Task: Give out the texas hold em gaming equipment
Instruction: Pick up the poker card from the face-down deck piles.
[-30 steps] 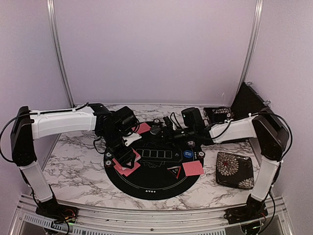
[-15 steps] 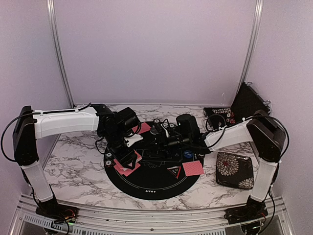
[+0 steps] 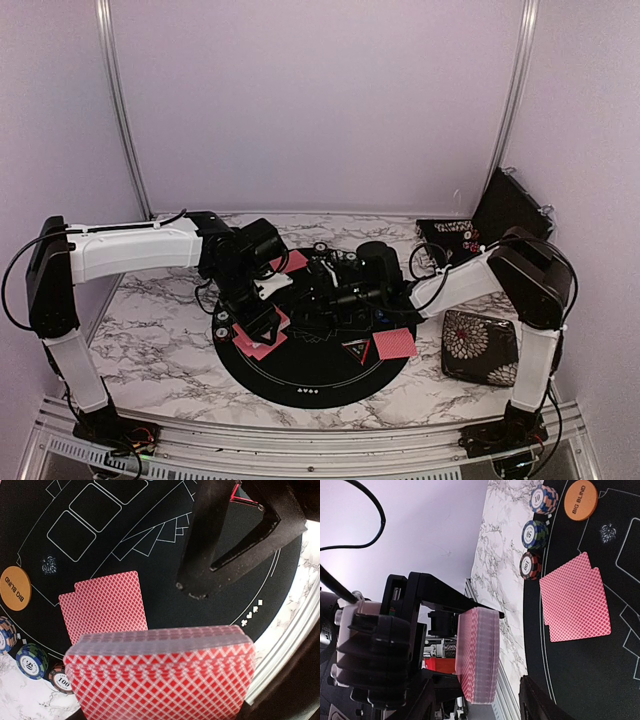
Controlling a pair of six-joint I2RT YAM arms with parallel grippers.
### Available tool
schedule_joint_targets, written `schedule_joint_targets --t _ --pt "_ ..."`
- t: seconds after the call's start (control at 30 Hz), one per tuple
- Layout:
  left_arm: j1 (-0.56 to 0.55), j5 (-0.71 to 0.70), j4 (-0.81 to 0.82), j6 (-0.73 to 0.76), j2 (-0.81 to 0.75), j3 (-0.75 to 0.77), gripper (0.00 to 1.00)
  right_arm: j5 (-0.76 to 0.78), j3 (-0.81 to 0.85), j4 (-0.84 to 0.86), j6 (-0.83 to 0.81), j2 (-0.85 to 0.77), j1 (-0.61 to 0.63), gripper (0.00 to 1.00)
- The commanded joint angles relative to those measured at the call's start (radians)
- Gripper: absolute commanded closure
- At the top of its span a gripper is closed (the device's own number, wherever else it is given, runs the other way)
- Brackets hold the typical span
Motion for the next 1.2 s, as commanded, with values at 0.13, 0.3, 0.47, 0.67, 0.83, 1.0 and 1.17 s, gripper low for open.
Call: schedule_joint_targets --t 0.13,0.3,0.47,0.67,0.83,1.0,1.17 --pt "-0.006 0.000 -0.034 0.006 0.010 0.047 0.45 -0.022 0.010 0.116 0.066 0.046 0.025 0.44" --pt "-0.006 0.000 -0.038 0.009 0.015 0.052 0.45 -0.028 0.026 0.142 0.091 0.077 0.039 0.44" --pt "-0.006 -0.005 -0.043 0.013 0.015 0.055 0.45 -0.029 0.057 0.155 0.100 0.104 0.052 0.44" --pt "-0.006 -0.007 -0.044 0.017 0.014 0.055 0.45 -0.018 0.065 0.151 0.097 0.112 0.054 0.44" --pt "-0.007 -0.010 -0.049 0.019 0.010 0.055 0.45 -0.003 0.066 0.116 0.074 0.113 0.054 0.44" --pt "-0.006 -0.014 -0.052 0.016 0.004 0.051 0.45 -0.002 0.069 0.102 0.060 0.120 0.054 0.44" --pt "-0.006 -0.017 -0.053 0.014 -0.002 0.050 0.45 0.001 0.067 0.088 0.047 0.130 0.054 0.45"
